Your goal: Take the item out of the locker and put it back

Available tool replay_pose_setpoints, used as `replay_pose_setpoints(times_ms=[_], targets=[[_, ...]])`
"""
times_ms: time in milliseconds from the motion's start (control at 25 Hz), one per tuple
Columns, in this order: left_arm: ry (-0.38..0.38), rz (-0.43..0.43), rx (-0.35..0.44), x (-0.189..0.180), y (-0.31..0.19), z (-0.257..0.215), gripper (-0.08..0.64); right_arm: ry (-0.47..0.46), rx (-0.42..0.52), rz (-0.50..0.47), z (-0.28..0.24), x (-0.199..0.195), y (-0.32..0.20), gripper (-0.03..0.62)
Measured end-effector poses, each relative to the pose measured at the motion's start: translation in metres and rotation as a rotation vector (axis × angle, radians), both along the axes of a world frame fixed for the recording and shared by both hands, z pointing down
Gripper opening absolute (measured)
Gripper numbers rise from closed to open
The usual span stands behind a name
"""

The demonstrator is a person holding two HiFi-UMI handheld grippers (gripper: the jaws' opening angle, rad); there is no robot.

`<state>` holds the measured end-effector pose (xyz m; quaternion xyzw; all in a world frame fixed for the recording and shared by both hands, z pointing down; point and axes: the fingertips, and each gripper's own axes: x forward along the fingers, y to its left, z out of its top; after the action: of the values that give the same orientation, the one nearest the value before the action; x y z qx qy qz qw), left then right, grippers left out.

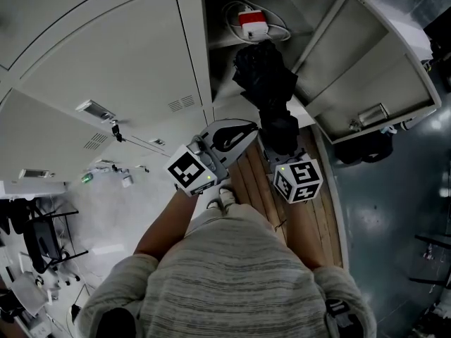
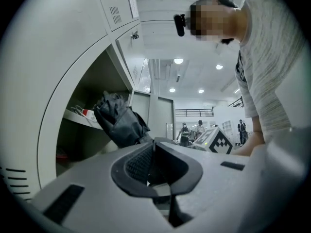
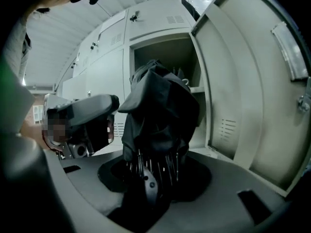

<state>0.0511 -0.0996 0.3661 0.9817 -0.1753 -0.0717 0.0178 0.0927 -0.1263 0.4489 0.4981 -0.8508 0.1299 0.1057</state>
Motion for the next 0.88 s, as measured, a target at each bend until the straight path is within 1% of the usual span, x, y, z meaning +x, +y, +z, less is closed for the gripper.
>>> replay_pose_setpoints(times_ms=[280,440,640,880], targets=[[-0.018,0.002,-0.028,0.001,-0.009,0.015,0.009,0.089,-0.148,0.004,0.048,-0.006,-0.016,0.189],[-0.020,-0.003,-0.044,-0.002,-0.013,0.021,0.009,0.136,-0.212,-0.008,0.066,-0.009,-0.030,0.189],[-0.019,-0.014,-0.053,-0.007,-0.020,0.024,0.009,0.180,-0.274,-0.012,0.077,-0.009,-0.055,0.189],[-0.016,-0.027,-0.061,-0.012,-0.029,0.026,0.009,0.225,-0.313,-0.020,0.081,-0.015,-0.082,0.189]])
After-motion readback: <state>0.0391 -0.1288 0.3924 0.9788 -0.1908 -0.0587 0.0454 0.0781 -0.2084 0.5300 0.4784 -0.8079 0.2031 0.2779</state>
